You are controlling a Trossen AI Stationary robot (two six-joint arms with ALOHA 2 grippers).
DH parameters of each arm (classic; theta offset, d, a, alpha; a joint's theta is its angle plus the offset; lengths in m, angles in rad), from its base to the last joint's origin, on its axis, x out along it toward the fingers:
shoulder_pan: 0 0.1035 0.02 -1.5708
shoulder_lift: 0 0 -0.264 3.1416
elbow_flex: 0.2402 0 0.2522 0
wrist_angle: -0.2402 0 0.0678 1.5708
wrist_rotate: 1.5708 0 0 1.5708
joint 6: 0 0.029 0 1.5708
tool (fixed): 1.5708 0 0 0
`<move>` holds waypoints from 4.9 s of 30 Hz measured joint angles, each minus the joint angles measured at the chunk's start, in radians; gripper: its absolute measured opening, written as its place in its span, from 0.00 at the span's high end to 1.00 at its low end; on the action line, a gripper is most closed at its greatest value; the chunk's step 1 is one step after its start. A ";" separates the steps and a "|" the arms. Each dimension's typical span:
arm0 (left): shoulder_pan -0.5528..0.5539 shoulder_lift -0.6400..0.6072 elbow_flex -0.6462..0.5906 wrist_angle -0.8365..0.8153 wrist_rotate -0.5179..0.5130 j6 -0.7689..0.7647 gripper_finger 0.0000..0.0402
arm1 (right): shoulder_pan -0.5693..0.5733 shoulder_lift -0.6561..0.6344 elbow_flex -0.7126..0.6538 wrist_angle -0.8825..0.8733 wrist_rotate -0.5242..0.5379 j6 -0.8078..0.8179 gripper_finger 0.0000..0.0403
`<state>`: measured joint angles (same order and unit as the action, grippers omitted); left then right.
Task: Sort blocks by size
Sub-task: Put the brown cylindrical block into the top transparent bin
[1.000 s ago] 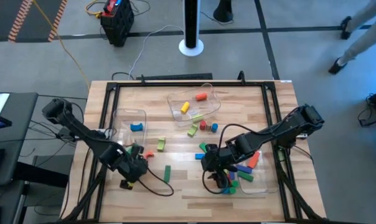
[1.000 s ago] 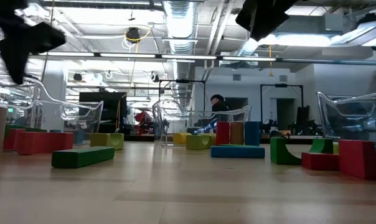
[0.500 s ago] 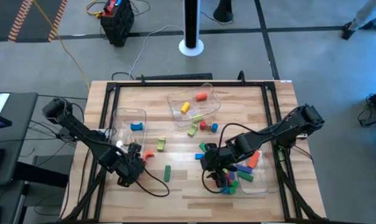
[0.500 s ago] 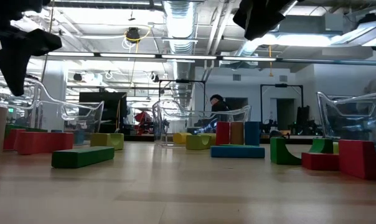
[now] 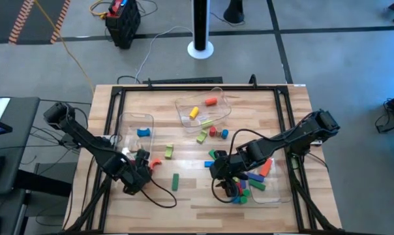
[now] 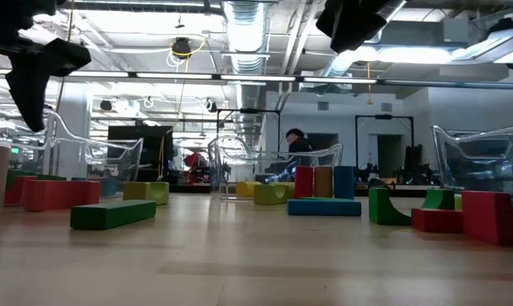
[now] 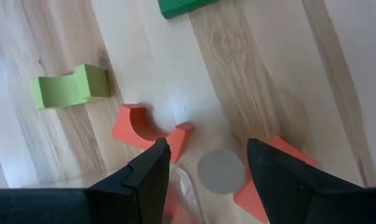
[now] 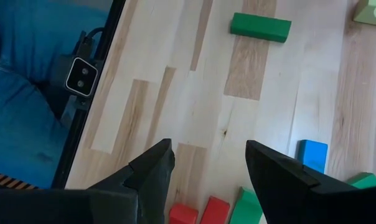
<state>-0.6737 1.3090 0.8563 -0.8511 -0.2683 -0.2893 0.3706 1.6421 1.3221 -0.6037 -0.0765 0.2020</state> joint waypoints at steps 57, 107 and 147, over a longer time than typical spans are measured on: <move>0.022 0.229 0.108 -0.125 0.064 0.326 0.56 | 0.009 0.000 -0.037 0.062 0.026 -0.001 0.42; 0.148 -0.178 0.199 0.501 -0.243 0.462 0.67 | 0.109 0.000 -0.037 0.397 0.786 -0.513 0.42; 0.274 -0.105 0.198 0.846 -0.016 0.524 0.67 | 0.120 0.000 -0.038 0.785 0.862 -0.850 0.42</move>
<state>-0.3993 1.2044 1.0546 -0.0051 -0.2848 0.2351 0.4908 1.6417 1.2846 0.1815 0.7858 -0.6483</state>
